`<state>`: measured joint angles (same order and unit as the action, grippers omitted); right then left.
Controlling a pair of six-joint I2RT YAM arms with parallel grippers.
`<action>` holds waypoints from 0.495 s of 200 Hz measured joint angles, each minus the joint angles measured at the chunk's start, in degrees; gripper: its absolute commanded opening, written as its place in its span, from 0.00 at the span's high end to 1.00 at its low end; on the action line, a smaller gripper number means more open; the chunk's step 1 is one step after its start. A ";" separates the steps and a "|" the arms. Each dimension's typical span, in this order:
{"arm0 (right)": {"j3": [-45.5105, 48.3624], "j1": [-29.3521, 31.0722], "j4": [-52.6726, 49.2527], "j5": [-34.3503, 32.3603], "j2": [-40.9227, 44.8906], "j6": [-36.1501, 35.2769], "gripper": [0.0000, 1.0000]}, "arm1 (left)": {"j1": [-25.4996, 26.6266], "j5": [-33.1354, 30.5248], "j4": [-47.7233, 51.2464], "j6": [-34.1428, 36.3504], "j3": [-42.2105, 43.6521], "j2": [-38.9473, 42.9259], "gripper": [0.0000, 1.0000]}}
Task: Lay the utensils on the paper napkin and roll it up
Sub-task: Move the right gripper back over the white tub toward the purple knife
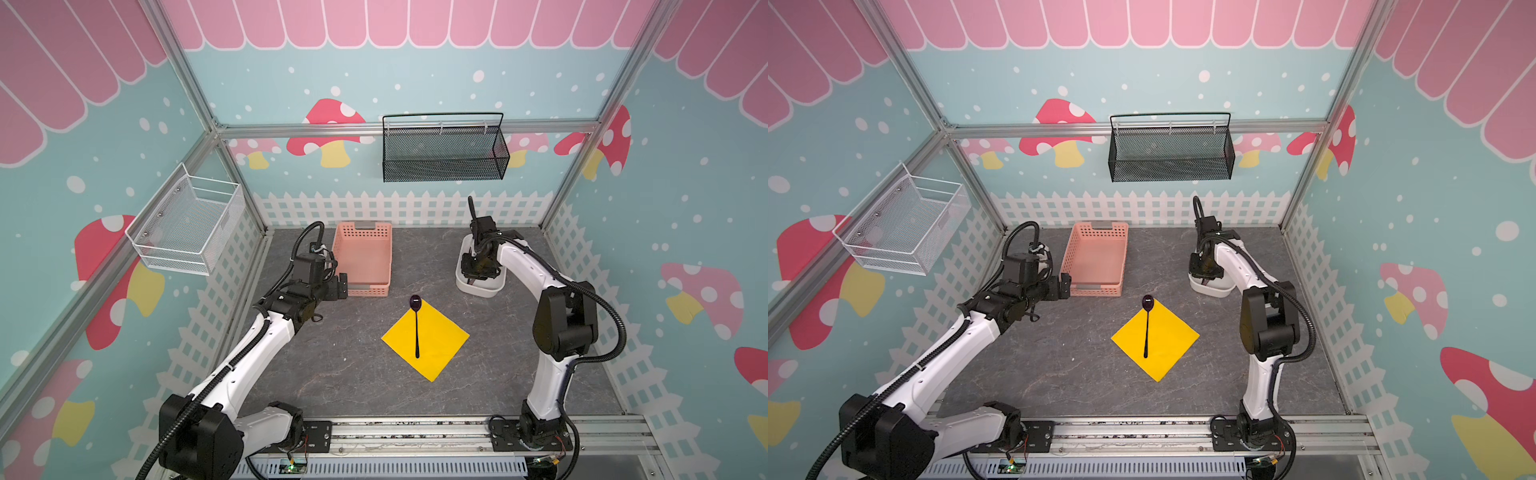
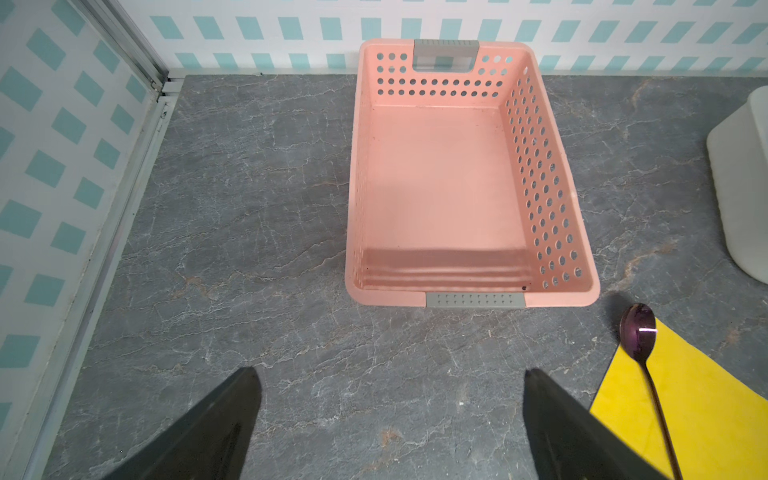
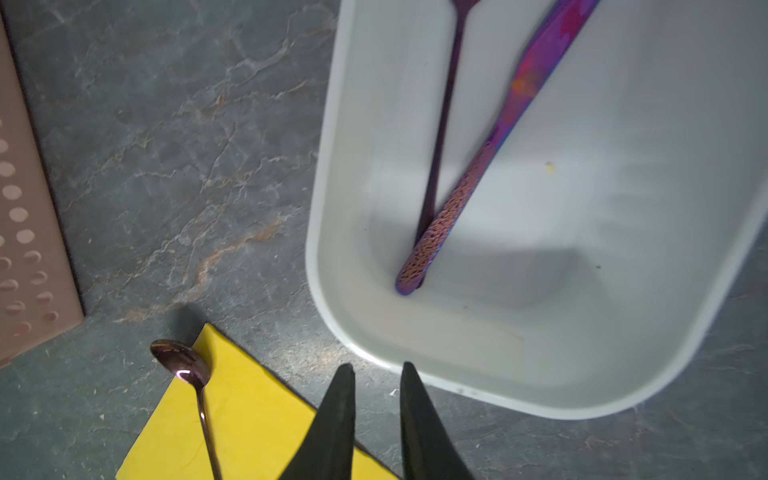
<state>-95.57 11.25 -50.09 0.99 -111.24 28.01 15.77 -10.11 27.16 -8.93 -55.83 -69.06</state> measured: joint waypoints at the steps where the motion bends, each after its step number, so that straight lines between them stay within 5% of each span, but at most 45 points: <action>1: -0.07 -0.09 0.00 -0.02 0.00 -0.02 0.77 | 0.00 0.00 0.00 0.00 0.00 -0.02 0.00; 99: -19.56 -3.02 -1.95 -2.95 -16.90 -0.79 0.76 | 0.00 0.42 0.02 -0.02 0.02 0.42 0.00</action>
<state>-115.13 8.23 -52.03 -1.96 -128.14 27.22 15.77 -9.69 27.18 -8.95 -55.81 -68.64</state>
